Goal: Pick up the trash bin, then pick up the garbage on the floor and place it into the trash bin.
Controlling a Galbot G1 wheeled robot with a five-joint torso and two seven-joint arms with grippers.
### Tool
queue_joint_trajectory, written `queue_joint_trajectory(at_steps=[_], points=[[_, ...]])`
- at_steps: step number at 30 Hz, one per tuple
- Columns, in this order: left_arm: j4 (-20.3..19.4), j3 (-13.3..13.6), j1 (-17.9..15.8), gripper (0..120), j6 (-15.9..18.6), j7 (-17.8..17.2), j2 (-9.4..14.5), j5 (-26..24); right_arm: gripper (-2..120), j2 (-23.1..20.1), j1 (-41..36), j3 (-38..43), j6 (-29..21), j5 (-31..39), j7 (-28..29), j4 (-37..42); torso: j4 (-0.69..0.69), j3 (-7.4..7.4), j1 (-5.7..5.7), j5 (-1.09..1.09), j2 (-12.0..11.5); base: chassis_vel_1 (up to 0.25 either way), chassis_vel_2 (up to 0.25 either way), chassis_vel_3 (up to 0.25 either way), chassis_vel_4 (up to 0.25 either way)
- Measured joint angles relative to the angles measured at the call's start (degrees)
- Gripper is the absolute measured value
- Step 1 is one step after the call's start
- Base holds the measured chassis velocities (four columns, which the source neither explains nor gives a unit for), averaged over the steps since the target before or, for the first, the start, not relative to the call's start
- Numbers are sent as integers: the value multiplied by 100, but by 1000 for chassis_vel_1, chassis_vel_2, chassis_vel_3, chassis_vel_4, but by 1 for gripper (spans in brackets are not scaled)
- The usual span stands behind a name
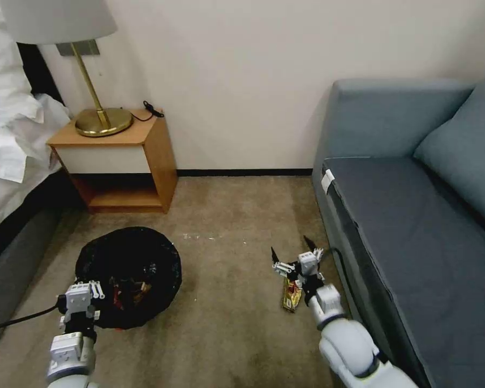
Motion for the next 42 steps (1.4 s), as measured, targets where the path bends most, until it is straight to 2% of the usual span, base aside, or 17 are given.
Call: queue_joint_trajectory(at_steps=[2,4,7,9,16,18,24,25,26,28,30,32,33,37,38,41,42], points=[[0,-1,-3,7,3,0,0,-1,100,-20,80,-52,-120,124,20,-54,0,0,0,0,0,0,0,0,0],[-2,-1,-18,7,12,0,0,-4,100,-75,469,-391,-580,532,152,-486,0,0,0,1,0,0,0,0,0],[-2,9,-22,7,17,0,-6,-4,100,-30,665,-644,-734,546,207,-881,0,0,0,0,0,0,0,0,0],[-2,14,-20,7,20,0,-7,-3,100,61,789,-857,-769,392,218,-1298,-1,0,0,1,0,0,0,0,0],[-10,3,-16,7,23,0,5,-3,100,245,943,-1091,-868,326,196,-1897,-1,0,0,0,0,0,0,0,0],[-34,1,-10,7,30,0,8,2,100,393,1046,-1197,-858,211,180,-2330,-1,0,0,2,0,0,0,0,0],[-42,5,3,7,33,0,-1,15,100,528,1107,-1239,-735,-125,73,-2689,-1,0,0,0,0,0,0,0,0],[-45,6,4,7,33,0,-4,21,93,579,1127,-1240,-712,-245,55,-2814,-1,0,0,0,0,0,0,0,0],[-46,7,5,7,34,0,-5,24,92,598,1136,-1239,-703,-288,52,-2862,-1,0,0,0,0,0,0,0,0],[-76,7,11,7,51,-1,-12,36,78,699,1183,-1206,-649,-567,26,-3151,-1,0,0,0,0,0,0,0,0],[-82,8,12,7,56,-1,-13,36,78,708,1187,-1197,-644,-596,21,-3189,-1,0,0,0,0,0,0,0,0],[-92,6,16,7,77,-1,-19,41,64,735,1182,-1134,-596,-666,9,-3333,-1,0,0,0,0,0,0,0,0],[-92,6,16,7,77,-1,-19,41,64,735,1182,-1134,-596,-666,9,-3333,-1,0,0,0,0,0,0,0,0],[-98,18,6,7,88,-1,-36,78,45,744,1144,-1037,-469,-729,-40,-3437,0,0,0,1,0,0,0,0,0],[-98,18,6,7,88,-1,-36,78,45,744,1144,-1037,-469,-729,-40,-3437,0,0,0,1,0,0,0,0,0],[-98,32,-7,7,93,-1,-46,101,32,768,1105,-920,-252,-861,-95,-3588,0,-1,0,1,0,0,0,0,0],[-98,32,-7,7,93,-1,-46,101,32,768,1105,-920,-252,-861,-95,-3588,0,-1,0,1,0,0,0,0,0]])
